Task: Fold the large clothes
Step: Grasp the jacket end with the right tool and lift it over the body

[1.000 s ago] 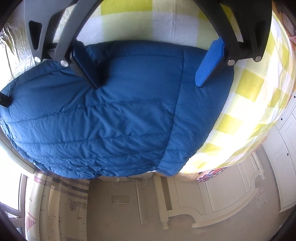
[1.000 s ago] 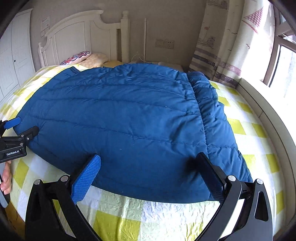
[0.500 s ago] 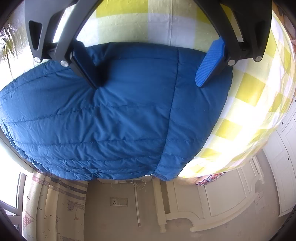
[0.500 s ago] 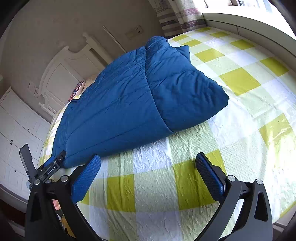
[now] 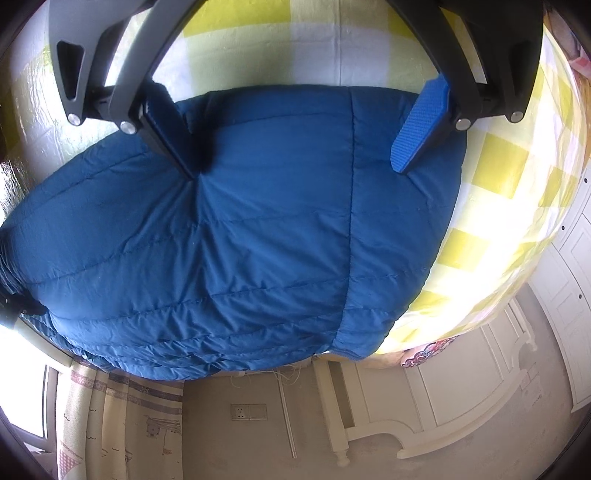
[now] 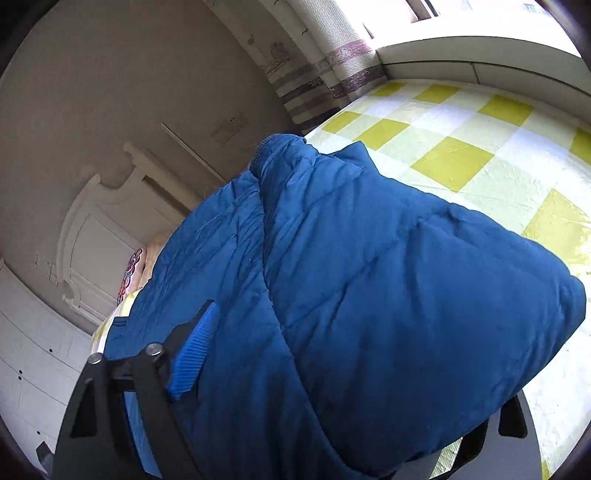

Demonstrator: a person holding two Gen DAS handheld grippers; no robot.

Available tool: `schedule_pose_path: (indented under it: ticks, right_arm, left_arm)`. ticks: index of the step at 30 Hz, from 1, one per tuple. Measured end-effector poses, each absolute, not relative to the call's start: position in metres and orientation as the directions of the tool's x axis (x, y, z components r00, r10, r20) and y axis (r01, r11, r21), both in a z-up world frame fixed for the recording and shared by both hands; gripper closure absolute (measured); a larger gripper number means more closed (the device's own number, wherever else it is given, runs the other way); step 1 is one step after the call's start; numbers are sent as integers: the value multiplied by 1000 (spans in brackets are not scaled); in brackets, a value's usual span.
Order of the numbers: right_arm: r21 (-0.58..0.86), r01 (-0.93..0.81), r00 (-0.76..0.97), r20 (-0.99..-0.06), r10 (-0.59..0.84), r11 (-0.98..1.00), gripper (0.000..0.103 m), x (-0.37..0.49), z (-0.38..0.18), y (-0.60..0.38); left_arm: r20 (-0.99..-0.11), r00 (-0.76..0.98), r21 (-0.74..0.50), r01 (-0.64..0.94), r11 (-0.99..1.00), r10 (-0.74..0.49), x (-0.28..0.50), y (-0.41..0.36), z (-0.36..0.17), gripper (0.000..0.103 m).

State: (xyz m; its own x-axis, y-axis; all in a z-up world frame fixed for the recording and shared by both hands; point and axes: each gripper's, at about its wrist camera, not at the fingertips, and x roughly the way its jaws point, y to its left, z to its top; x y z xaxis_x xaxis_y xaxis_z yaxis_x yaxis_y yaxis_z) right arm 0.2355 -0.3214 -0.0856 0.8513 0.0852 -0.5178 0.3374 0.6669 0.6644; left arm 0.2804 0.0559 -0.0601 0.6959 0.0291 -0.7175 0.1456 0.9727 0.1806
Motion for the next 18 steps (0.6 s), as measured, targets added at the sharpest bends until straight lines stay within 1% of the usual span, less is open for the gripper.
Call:
schedule_pose_path:
  ticks: [1, 2, 3, 4, 7, 10, 12, 15, 18]
  right_arm:
    - [678, 319, 866, -493, 87, 662, 53, 230, -83, -323]
    - [683, 297, 877, -471, 92, 667, 57, 225, -80, -324]
    - [693, 278, 887, -451, 99, 666, 64, 219, -76, -325]
    - [702, 262, 895, -434, 105, 662, 67, 211, -72, -326]
    - [705, 221, 915, -390, 108, 674, 71, 186, -62, -322]
    - [710, 217, 922, -374, 99, 670, 71, 158, -61, -328]
    - [699, 227, 924, -374, 77, 678, 72, 141, -59, -335]
    - [680, 238, 928, -371, 45, 694, 71, 118, -50, -344]
    - [660, 252, 925, -379, 25, 707, 71, 100, -42, -351]
  left_arm:
    - [-717, 697, 185, 146, 972, 32, 280, 55, -59, 2]
    - [-722, 691, 184, 144, 972, 34, 281, 54, -56, 2]
    - [-730, 682, 181, 140, 973, 38, 282, 54, -52, 2]
    - [-733, 679, 176, 138, 975, 37, 283, 53, -45, 3]
    - [-690, 724, 168, 144, 975, 12, 289, 40, -10, 3]
    - [-642, 767, 204, 135, 970, 28, 314, 12, 27, 2]
    - [-633, 773, 234, 136, 963, 45, 345, -15, 41, 2]
    - [-654, 753, 264, 137, 955, 73, 398, -65, 44, 2]
    - [-681, 721, 321, 136, 937, 128, 443, -117, 21, 2]
